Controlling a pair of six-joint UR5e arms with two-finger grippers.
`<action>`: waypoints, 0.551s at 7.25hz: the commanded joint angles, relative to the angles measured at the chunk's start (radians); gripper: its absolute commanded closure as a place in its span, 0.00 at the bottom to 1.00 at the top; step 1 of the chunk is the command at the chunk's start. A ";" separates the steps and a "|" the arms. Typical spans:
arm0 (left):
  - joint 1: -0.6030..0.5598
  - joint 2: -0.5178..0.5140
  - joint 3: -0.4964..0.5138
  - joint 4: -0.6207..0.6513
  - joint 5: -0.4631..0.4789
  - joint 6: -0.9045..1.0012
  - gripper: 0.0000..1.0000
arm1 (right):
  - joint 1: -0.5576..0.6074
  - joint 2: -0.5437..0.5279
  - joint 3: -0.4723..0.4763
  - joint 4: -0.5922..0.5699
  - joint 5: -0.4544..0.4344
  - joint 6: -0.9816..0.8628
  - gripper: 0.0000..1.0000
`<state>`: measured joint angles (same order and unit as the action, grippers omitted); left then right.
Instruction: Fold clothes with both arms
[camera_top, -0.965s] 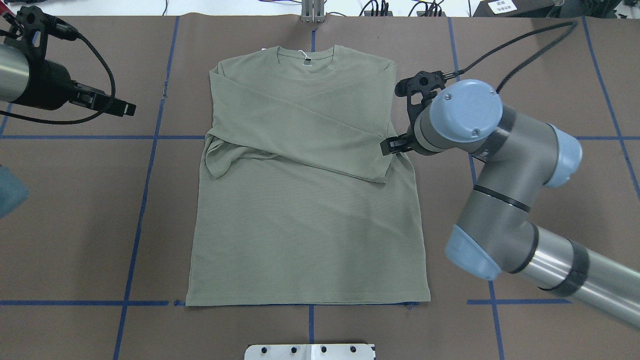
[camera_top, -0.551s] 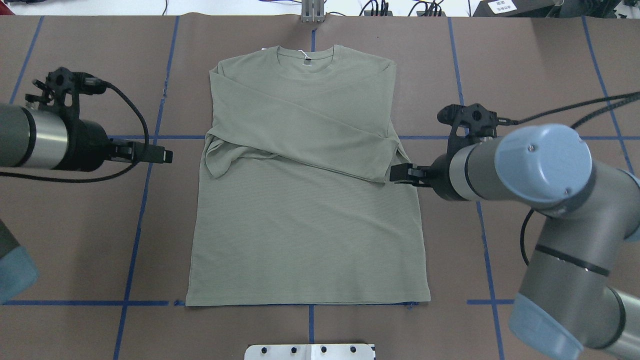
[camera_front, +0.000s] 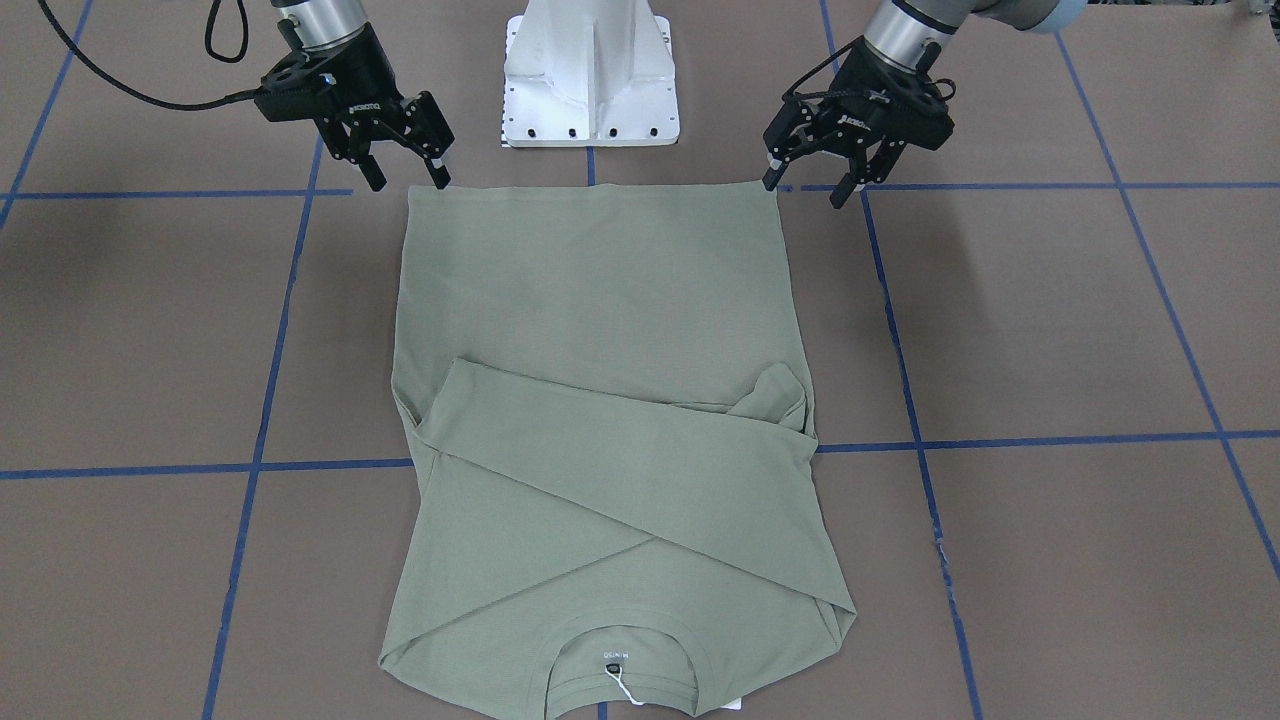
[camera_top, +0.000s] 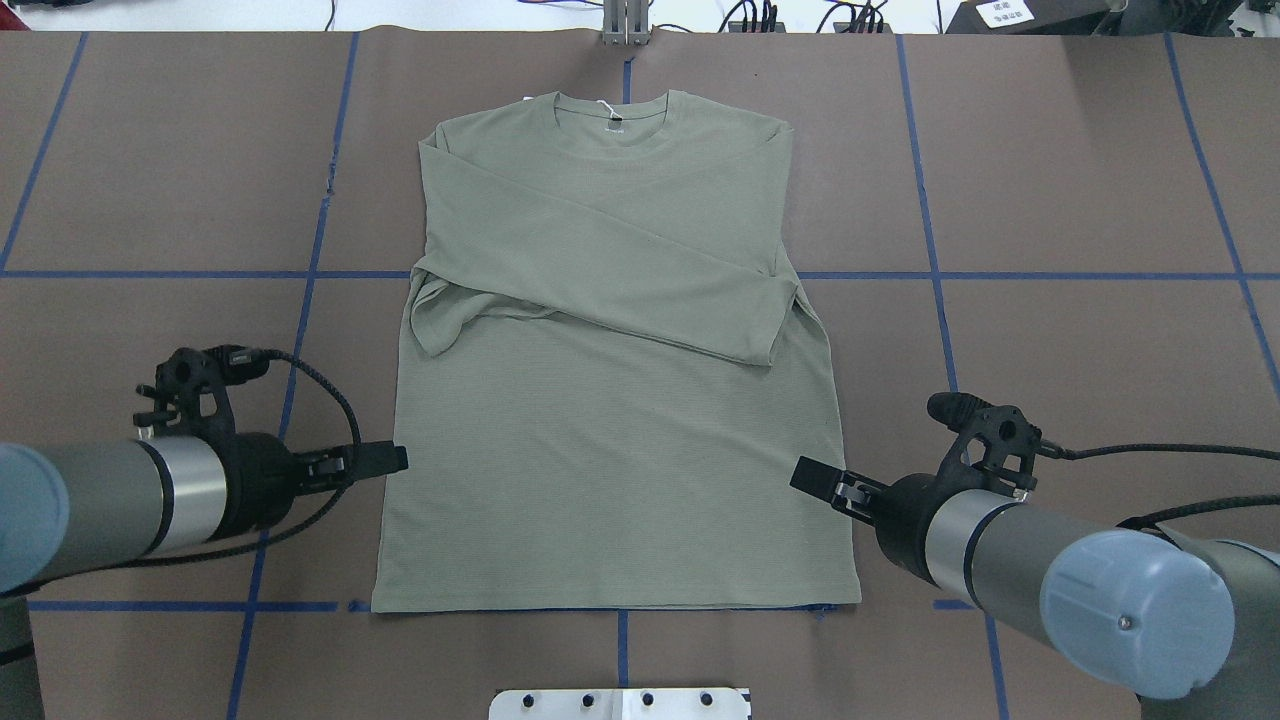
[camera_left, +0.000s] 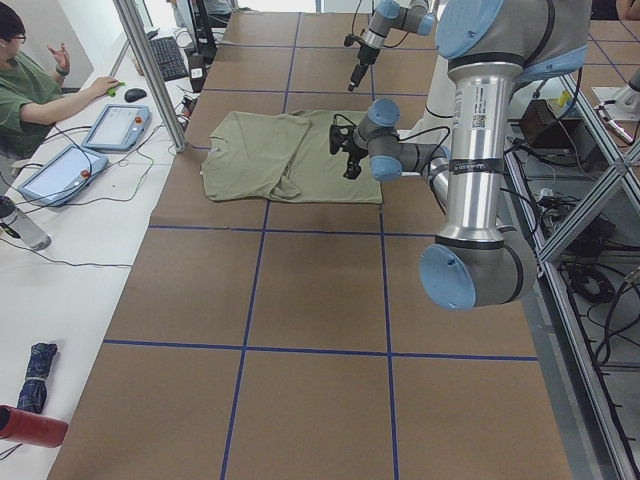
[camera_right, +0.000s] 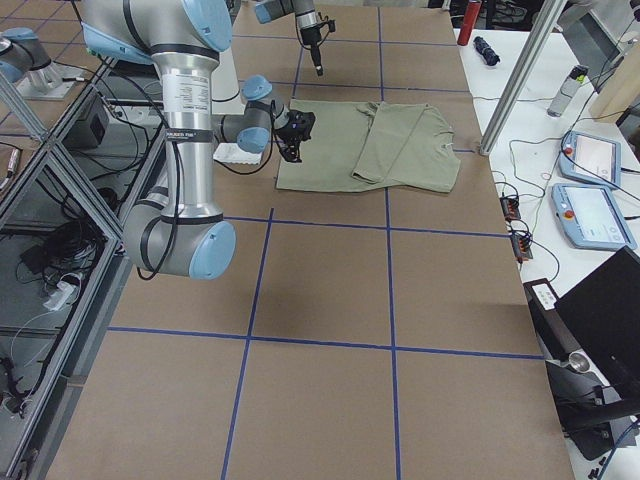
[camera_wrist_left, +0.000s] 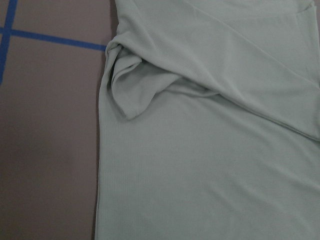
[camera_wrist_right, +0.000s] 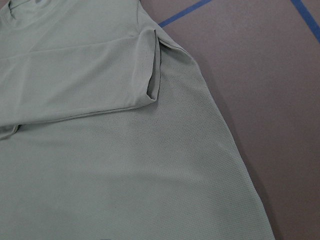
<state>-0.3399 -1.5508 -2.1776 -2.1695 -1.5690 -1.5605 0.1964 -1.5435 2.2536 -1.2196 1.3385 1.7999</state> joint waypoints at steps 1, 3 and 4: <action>0.149 0.057 0.037 -0.061 0.156 -0.197 0.28 | -0.031 -0.010 0.001 0.005 -0.044 0.030 0.01; 0.189 0.049 0.100 -0.062 0.182 -0.223 0.28 | -0.031 -0.009 0.000 0.006 -0.047 0.030 0.01; 0.196 0.048 0.113 -0.062 0.182 -0.222 0.28 | -0.031 -0.009 0.000 0.006 -0.048 0.030 0.01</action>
<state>-0.1591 -1.5016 -2.0862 -2.2309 -1.3929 -1.7759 0.1666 -1.5528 2.2536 -1.2139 1.2923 1.8298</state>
